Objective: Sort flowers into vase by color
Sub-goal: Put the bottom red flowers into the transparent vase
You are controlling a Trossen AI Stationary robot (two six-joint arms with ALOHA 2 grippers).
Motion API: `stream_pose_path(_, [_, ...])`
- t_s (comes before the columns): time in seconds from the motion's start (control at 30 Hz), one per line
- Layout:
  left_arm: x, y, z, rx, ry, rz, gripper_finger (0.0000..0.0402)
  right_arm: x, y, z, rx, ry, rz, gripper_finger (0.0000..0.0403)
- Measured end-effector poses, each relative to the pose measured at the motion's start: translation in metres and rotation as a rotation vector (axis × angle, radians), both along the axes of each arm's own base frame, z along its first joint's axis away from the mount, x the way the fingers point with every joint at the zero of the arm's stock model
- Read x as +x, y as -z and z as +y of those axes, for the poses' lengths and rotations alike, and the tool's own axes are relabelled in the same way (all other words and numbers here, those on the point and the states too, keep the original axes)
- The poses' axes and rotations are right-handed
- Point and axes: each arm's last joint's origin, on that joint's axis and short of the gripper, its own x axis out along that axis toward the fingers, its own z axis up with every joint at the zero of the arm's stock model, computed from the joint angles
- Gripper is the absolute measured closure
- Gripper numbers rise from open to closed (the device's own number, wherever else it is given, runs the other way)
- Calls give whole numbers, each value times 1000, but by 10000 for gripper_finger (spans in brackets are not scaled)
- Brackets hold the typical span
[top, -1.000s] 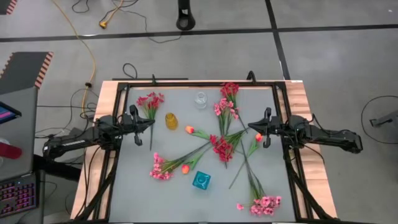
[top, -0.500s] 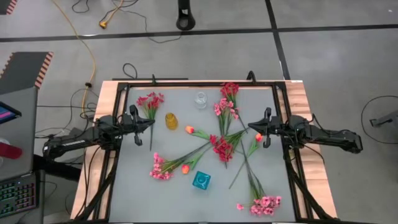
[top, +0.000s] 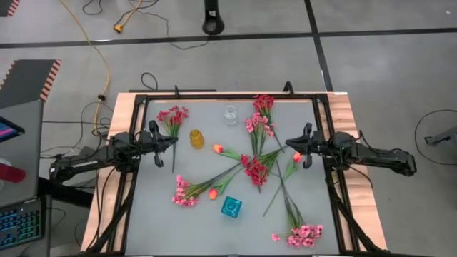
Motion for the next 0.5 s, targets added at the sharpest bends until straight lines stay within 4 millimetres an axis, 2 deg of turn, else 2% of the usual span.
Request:
stream_pose_path(0.13, [0,0,0,-24,1,-6,401,-2,-8,0,12,-2,-29,296])
stream_pose_path(0.37, [0,0,0,-40,2,-10,401,-3,-20,1,-7,-1,-51,181])
stream_pose_path(0.5, [0,0,0,-40,2,-11,401,1,-29,0,-6,0,-17,145])
